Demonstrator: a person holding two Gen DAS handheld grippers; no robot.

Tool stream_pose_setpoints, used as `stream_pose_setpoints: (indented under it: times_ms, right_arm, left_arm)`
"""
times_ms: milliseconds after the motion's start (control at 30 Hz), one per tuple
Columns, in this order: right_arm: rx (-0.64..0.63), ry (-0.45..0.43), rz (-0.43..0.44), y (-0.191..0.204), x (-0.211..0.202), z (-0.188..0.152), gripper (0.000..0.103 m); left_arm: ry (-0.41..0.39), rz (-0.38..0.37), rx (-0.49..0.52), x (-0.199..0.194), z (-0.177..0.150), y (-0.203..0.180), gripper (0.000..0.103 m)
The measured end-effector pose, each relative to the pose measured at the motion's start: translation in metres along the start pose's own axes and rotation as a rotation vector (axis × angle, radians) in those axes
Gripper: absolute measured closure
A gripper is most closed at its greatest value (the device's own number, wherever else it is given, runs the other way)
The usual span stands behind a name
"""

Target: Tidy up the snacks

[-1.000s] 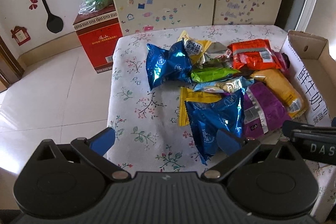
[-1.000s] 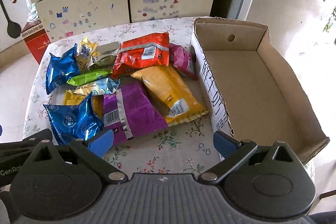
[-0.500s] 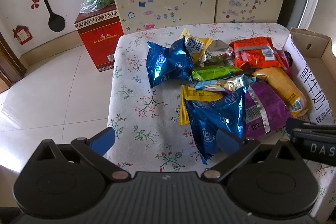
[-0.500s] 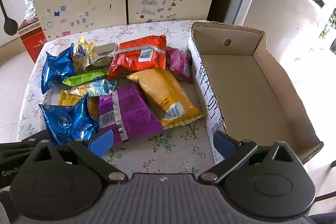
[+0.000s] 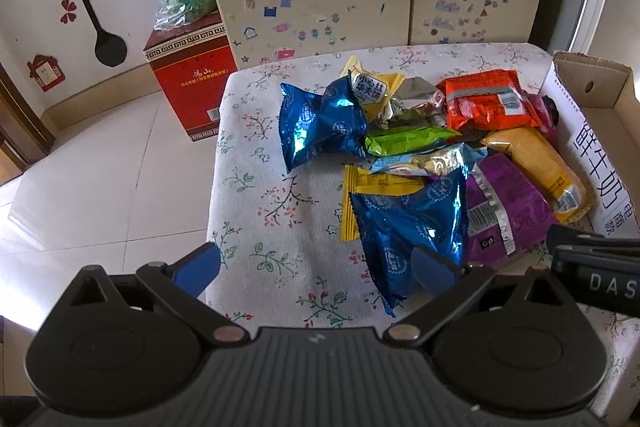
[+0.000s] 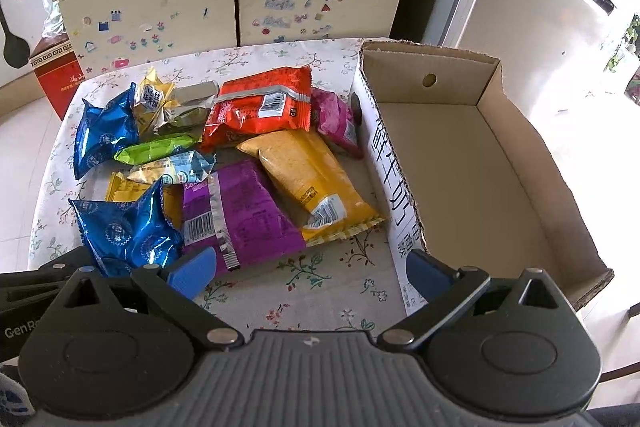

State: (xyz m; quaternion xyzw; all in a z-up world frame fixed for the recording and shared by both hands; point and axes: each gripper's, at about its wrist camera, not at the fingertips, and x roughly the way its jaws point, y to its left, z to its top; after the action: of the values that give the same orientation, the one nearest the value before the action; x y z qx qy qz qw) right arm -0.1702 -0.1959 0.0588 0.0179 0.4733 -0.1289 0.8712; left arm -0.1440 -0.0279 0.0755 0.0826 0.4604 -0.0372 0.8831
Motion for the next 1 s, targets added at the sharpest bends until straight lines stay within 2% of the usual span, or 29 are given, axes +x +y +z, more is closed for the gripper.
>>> stream_pose_setpoints:
  times_ms: [500, 633, 1000]
  right_arm:
    - [-0.006, -0.025, -0.003, -0.004, 0.000, -0.002, 0.000]
    - [0.027, -0.026, 0.040, -0.014, -0.001, 0.001, 0.000]
    - [0.188, -0.045, 0.214, -0.052, -0.008, 0.010, 0.000]
  left_arm:
    - [-0.014, -0.019, -0.005, 0.000, -0.001, -0.004, 0.006]
    - [-0.013, -0.068, -0.030, 0.000, 0.001, 0.000, 0.003]
    - [0.011, -0.127, -0.070, 0.011, 0.002, -0.003, 0.003]
